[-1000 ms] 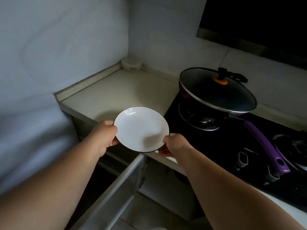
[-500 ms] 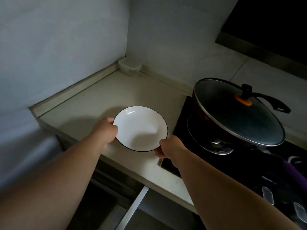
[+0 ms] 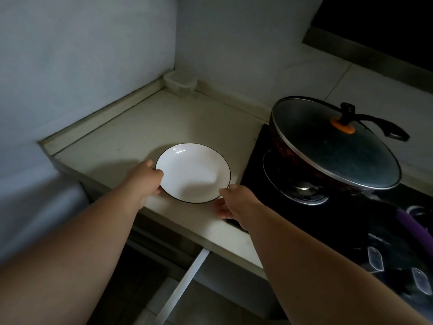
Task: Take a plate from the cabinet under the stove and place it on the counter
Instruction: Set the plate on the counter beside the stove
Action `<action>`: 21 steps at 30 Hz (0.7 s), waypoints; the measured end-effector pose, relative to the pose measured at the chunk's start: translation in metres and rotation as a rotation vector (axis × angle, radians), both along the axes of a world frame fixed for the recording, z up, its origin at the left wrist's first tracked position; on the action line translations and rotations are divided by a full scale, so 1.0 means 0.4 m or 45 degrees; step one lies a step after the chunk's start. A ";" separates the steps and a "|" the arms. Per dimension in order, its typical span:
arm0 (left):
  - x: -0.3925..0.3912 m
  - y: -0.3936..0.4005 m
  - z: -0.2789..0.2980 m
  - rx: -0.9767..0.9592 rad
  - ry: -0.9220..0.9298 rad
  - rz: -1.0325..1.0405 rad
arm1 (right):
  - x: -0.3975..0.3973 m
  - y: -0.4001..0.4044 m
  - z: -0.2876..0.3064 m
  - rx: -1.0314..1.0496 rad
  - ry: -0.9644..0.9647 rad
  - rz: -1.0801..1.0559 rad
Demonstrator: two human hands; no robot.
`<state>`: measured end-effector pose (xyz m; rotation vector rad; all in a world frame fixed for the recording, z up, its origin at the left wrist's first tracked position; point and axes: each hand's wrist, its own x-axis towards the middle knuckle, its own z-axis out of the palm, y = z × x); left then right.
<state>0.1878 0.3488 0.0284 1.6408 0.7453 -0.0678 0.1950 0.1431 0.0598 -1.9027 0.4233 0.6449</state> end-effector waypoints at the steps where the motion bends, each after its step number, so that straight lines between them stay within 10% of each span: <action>1: -0.016 -0.006 0.003 0.020 0.012 0.034 | -0.017 -0.012 0.009 0.026 -0.012 0.002; 7: -0.219 -0.105 0.047 0.201 0.005 0.139 | -0.163 -0.118 0.054 0.115 -0.121 -0.031; 21: -0.605 -0.229 0.053 0.567 0.535 -0.744 | -0.529 -0.287 0.067 0.063 -0.097 -0.129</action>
